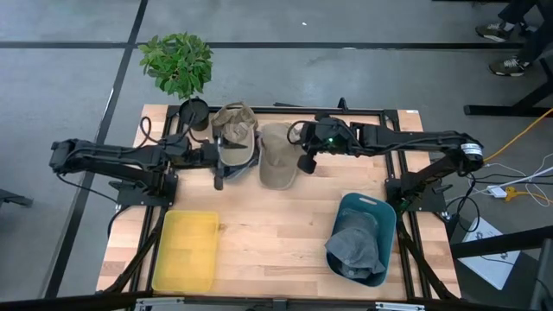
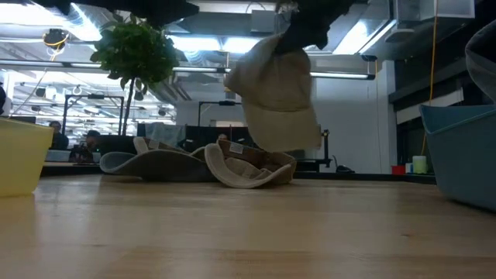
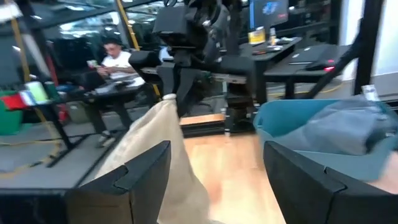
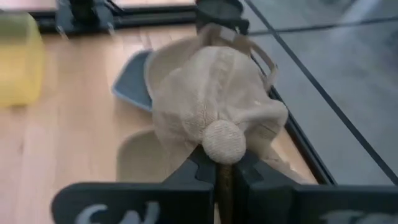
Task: Pick & Place hat
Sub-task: Put the bottom brown cap into the yellow bin
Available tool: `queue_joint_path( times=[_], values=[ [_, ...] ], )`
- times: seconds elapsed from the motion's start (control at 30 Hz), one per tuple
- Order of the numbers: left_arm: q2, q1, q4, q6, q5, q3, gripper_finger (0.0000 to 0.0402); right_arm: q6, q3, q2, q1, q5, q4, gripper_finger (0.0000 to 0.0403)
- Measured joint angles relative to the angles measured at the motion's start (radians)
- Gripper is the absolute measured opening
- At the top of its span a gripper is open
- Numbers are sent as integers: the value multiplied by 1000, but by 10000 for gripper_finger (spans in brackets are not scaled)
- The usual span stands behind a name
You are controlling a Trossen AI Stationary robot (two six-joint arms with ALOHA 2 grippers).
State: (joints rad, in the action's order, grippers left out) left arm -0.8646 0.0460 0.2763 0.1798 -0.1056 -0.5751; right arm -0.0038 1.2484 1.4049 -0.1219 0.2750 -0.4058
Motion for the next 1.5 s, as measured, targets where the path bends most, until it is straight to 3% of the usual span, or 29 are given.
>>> queue_joint_path(
  times=[0.33,0.57,0.73,0.97,1.07,1.2,1.5],
  values=[
    [-222,2,323,165,-86,-9,253,0,-1,44,-1,-13,71,10],
    [-359,-1,295,188,-87,-119,253,-13,-1,93,-1,-42,155,10],
    [-440,-1,293,200,-145,-173,253,-26,-1,108,-2,-59,179,10],
    [-486,0,142,142,-259,-208,247,-12,-1,108,-2,-76,201,10],
    [-488,1,138,140,-321,-208,230,-11,-1,108,-2,-111,204,10],
    [-483,0,132,130,-318,-208,189,-24,-1,108,-2,-111,202,10],
    [-437,8,-19,49,-136,-209,68,-108,-1,108,-2,-204,160,11]
  ],
)
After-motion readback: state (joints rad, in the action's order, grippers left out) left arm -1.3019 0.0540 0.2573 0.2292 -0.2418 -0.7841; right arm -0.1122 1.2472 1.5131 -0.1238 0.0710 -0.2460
